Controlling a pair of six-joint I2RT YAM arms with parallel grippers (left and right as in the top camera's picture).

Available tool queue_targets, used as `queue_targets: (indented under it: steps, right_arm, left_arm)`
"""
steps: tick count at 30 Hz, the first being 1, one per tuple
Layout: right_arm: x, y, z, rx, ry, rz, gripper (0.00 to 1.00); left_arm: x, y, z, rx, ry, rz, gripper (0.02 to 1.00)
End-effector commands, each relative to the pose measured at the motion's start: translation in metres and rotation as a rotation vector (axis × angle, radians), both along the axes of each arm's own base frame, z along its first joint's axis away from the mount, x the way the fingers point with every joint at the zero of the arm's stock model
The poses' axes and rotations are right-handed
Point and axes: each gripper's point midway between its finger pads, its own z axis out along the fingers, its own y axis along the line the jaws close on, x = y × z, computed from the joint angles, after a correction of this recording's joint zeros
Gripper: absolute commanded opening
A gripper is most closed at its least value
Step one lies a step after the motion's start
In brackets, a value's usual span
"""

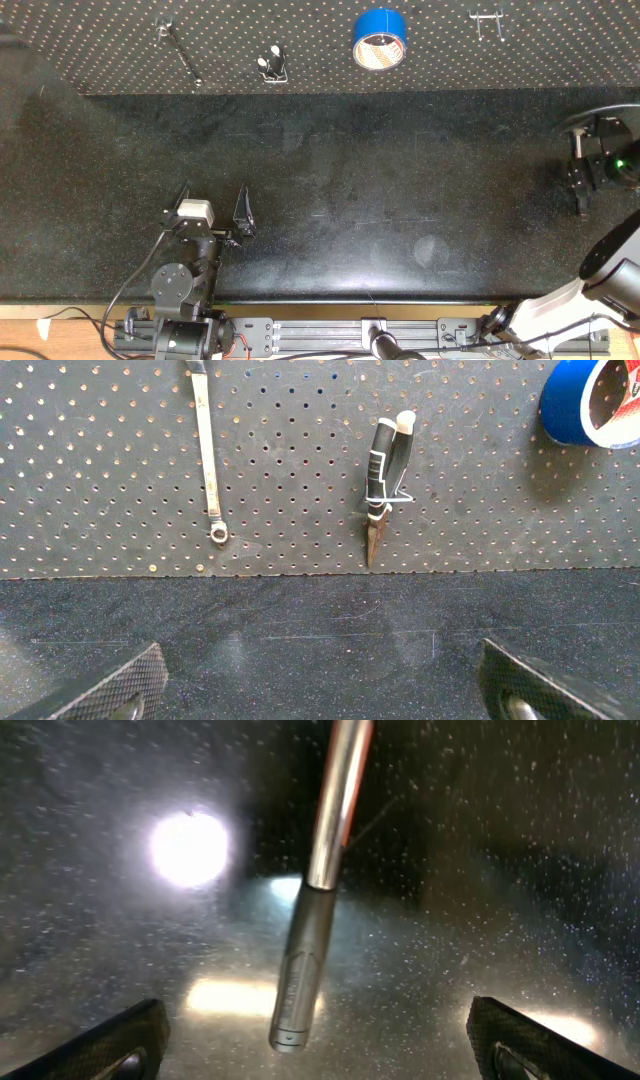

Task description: Place Tools Onto Pegboard

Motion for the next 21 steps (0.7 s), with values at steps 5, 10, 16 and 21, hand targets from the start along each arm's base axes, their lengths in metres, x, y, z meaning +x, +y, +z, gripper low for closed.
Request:
queue_targets:
  steps: [5,10,16,21]
  right_arm:
    - [-0.011,-0.009,-0.010,-0.041,0.070,-0.067,0.976]
    - [-0.010,0.013,-0.030,0.004,0.065,-0.039,0.976]
    - [-0.001,0.011,-0.037,-0.002,0.014,-0.043,0.976]
    - [-0.002,0.012,-0.042,-0.004,0.009,-0.043,0.976]
  left_arm:
    - [0.000,0.001,-0.001,-0.008,0.001,0.008,0.996]
    - [0.000,0.001,-0.001,-0.008,0.001,0.008,0.996]
    - [0.000,0.001,-0.001,-0.008,0.001,0.008,0.996]
    - [0.000,0.001,-0.001,-0.008,0.001,0.008,0.996]
